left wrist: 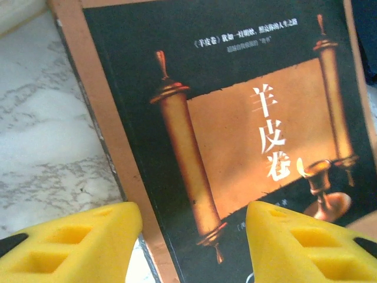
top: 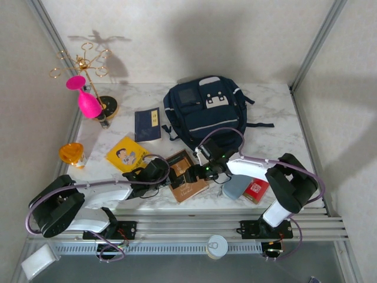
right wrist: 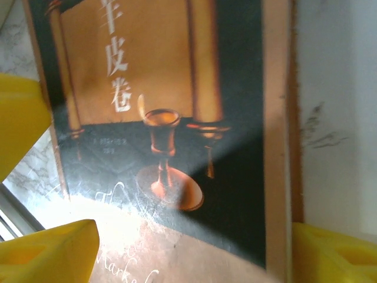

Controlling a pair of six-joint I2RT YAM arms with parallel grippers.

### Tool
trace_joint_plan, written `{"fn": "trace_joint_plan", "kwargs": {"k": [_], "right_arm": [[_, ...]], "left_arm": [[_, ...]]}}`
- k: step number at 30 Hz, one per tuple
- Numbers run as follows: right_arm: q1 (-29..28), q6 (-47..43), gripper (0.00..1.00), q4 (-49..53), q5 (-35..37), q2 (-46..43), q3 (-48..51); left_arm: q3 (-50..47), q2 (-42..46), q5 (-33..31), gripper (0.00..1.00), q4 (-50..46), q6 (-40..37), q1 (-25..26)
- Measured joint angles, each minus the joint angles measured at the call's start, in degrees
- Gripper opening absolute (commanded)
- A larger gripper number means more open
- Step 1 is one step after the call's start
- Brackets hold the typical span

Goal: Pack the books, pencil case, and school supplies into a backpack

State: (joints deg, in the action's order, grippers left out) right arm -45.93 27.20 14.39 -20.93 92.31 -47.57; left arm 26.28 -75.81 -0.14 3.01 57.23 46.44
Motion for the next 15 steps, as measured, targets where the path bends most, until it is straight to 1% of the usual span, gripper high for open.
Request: {"fn": "trace_joint_plan", "kwargs": {"k": [10, 15], "right_arm": [[-0.76, 0.50, 0.80, 2.40, -2.29, -3.13, -0.50], [-0.76, 0.85, 0.73, 3.02, -3.65, -5.42, -1.31]], "left_arm": [[0.61, -2.93, -2.54, 0.49, 0.63, -1.14, 0.13], [0.61, -3.32, -3.02, 0.49, 0.76, -1.55, 0.37]]}}
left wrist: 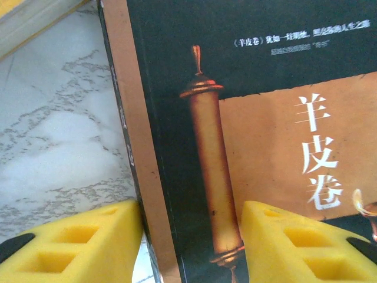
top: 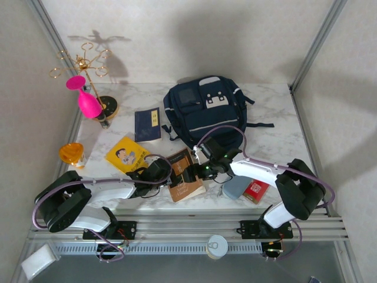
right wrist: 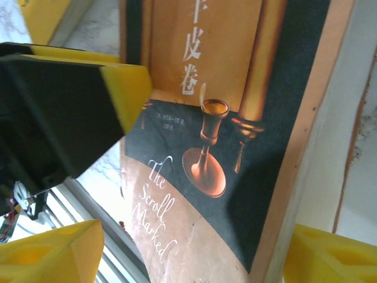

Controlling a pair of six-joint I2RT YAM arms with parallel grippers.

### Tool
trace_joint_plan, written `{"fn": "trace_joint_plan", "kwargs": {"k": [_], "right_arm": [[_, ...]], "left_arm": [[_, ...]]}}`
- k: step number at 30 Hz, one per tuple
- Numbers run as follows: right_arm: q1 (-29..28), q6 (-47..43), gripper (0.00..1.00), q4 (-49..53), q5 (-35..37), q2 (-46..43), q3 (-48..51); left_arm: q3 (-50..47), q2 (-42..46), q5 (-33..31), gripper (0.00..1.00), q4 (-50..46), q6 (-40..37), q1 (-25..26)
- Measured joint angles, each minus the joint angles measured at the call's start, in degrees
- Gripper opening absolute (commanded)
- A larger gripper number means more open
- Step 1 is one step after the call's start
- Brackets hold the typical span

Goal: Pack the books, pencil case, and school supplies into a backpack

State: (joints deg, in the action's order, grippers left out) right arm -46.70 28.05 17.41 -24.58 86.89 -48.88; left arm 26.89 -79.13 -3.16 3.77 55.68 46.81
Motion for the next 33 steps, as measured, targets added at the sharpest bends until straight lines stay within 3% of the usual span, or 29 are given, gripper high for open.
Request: {"fn": "trace_joint_plan", "kwargs": {"k": [8, 22, 33], "right_arm": [[0.11, -0.13, 0.64, 3.08, 1.49, -0.66, -0.63], [0.22, 1.07, 0.29, 3.78, 2.56, -0.96, -1.42], [0.33, 2.10, 0.10, 3.58, 2.43, -1.97, -1.42]], "left_arm": [[0.04, -0.22, -0.57, 0.49, 0.11, -0.02, 0.04], [0.42, -0.59, -1.16, 0.49, -0.20, -0.15, 0.37], [0.63, -0.42, -1.16, 0.52, -0.35, -0.15, 0.42]]}}
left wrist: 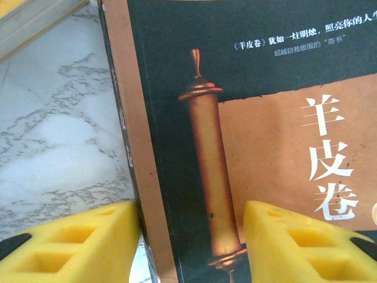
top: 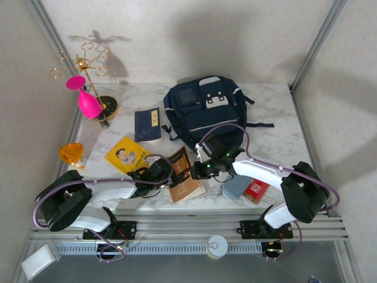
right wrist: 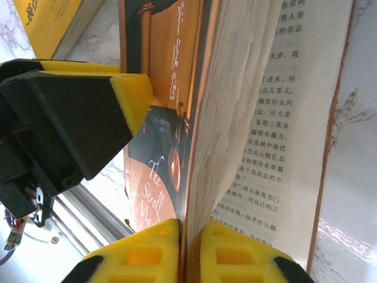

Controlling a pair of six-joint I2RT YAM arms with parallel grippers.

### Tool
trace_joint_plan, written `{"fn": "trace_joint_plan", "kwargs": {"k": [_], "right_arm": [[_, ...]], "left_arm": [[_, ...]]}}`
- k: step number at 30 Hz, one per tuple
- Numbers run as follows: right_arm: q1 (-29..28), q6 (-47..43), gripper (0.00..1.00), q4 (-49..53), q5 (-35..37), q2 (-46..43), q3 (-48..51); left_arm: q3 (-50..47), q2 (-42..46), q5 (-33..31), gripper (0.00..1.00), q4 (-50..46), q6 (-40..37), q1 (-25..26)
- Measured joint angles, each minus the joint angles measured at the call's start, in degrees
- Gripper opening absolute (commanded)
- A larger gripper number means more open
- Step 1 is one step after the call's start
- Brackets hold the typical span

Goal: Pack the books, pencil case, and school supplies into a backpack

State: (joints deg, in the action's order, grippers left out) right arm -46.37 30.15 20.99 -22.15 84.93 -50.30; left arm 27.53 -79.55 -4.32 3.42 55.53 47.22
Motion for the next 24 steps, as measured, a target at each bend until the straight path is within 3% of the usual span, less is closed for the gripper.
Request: {"fn": "trace_joint_plan", "kwargs": {"k": [9, 12, 18, 20, 24], "right_arm": [[0.04, 1.51, 0.04, -0.85, -2.27, -3.17, -0.11], [0.63, 2.45, 0.03, -0.70, -4.07, -5.18, -1.36], [4.59, 5.95, 0.02, -3.39, -8.41, -9.40, -5.64], [6.14, 7.63, 0.02, -5.81, -10.51, -10.82, -6.64], [8.15, 9.81, 0.01, -9.03, -13.99, -11.34, -9.99]], "left_arm": [[2.34, 2.84, -0.07, 0.58, -5.33, -1.01, 0.04], [4.26, 8.50, -0.63, 0.67, -9.42, -2.54, -0.66], [8.79, 22.51, 1.31, 0.92, -14.40, -6.38, -10.71], [9.40, 26.99, 3.17, 0.95, -14.53, -6.80, -14.80], [10.62, 29.09, 9.40, 0.93, -12.96, -6.82, -18.47]]}}
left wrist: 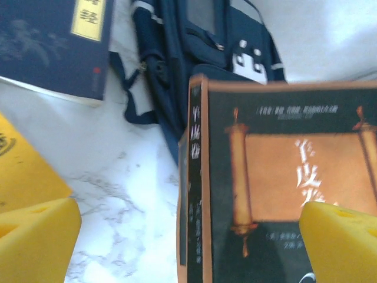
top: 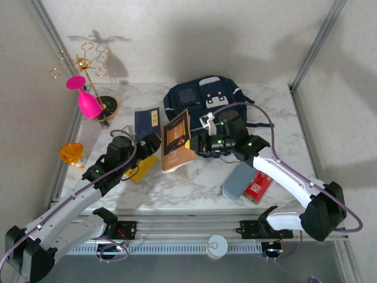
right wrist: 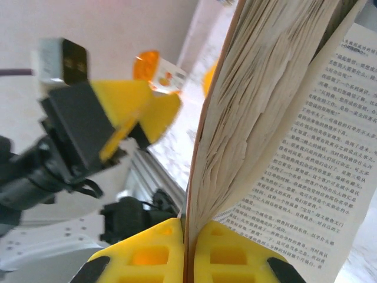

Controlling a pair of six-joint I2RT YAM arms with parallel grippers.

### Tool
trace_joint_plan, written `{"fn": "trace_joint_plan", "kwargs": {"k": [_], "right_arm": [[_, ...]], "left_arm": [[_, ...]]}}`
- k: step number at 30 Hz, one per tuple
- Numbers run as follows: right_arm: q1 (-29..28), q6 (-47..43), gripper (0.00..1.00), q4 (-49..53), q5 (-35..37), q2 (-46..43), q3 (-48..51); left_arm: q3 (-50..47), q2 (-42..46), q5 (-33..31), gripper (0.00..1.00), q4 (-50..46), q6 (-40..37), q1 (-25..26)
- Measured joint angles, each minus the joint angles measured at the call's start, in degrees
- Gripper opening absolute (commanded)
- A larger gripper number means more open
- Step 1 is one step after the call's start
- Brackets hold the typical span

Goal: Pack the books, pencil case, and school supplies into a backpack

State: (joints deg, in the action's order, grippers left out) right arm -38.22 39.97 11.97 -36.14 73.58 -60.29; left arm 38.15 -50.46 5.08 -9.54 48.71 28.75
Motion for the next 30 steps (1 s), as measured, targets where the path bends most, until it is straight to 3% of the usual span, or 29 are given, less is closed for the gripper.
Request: {"fn": "trace_joint_plan", "kwargs": {"k": [11, 24, 28, 30], "right_arm": [[3.67, 5.33, 0.00, -8.37, -6.84, 0.42, -3.96], [9.88, 4.52, 0.00, -9.88, -10.60, -1.09, -0.04], [10.62, 2.64, 0.02, -8.15, -10.23, -1.05, 0.96], [10.97, 1.57, 0.09, -7.48, -10.14, -1.05, 0.96]], "left_arm": [[-0.26, -9.11, 19.02, 0.68, 22.49, 7.74, -0.63], [-1.18, -9.73, 21.79, 0.36, 33.66, 13.51, -1.09], [-1.20, -10.08, 22.25, 0.20, 34.95, 14.08, -0.94], [-1.20, -10.43, 22.36, 0.10, 35.26, 14.27, -0.76]]}}
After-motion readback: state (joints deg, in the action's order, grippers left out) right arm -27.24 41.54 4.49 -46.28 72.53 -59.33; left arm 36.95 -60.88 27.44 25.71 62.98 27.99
